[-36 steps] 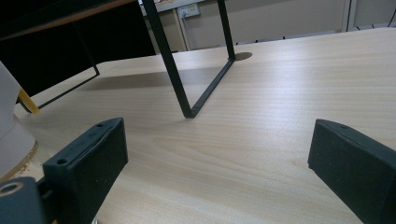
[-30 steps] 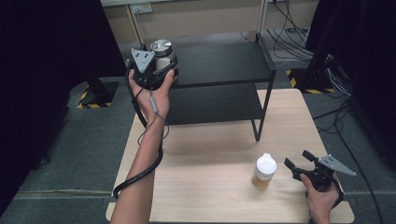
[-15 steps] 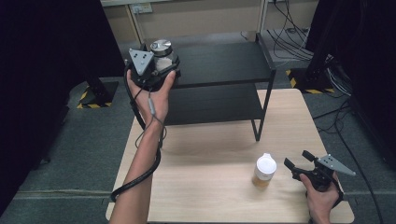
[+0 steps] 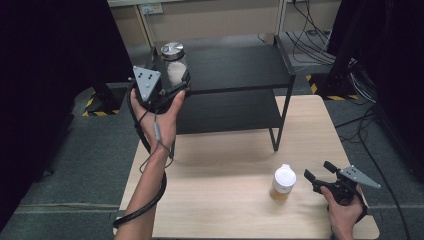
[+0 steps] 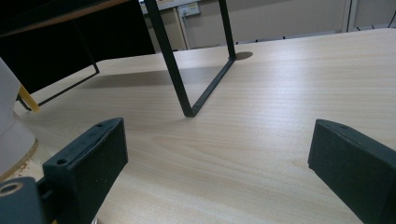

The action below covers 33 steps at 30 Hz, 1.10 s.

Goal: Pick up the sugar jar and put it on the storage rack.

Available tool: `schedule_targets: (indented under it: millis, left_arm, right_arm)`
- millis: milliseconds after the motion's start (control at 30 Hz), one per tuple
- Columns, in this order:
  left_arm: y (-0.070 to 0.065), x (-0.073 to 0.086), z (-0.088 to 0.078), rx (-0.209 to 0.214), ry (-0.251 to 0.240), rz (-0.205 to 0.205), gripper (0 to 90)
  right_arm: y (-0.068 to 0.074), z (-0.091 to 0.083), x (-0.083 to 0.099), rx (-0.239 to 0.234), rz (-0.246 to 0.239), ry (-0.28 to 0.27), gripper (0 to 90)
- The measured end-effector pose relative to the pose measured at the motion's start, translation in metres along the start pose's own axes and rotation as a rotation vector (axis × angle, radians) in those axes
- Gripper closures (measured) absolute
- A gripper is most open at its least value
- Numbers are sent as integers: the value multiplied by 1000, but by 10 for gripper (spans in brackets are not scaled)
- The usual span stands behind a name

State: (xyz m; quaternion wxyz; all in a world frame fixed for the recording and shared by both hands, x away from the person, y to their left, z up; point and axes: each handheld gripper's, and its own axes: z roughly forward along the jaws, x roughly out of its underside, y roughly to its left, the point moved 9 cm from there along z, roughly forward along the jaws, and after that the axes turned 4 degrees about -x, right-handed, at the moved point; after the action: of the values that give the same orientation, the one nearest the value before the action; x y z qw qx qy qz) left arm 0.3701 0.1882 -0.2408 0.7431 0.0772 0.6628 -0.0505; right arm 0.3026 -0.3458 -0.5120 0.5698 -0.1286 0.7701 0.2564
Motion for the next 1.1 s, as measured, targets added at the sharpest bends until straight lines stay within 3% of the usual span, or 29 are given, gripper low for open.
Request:
schedule_targets:
  millis: [167, 733, 900, 1100]
  left_arm:
    - [-2, 6, -12, 18, -10, 26, 89]
    - [-5, 41, -46, 48, -16, 24, 93]
    - [-9, 55, -55, 55, -11, 48, 93]
    - [-8, 72, -62, 61, -3, 35, 93]
  right_arm:
    - [0, 0, 0, 0, -1, 0, 50]
    - [1, 1, 0, -2, -2, 2, 50]
    - [1, 1, 0, -2, -3, 2, 50]
    - [2, 1, 0, -2, -4, 1, 49]
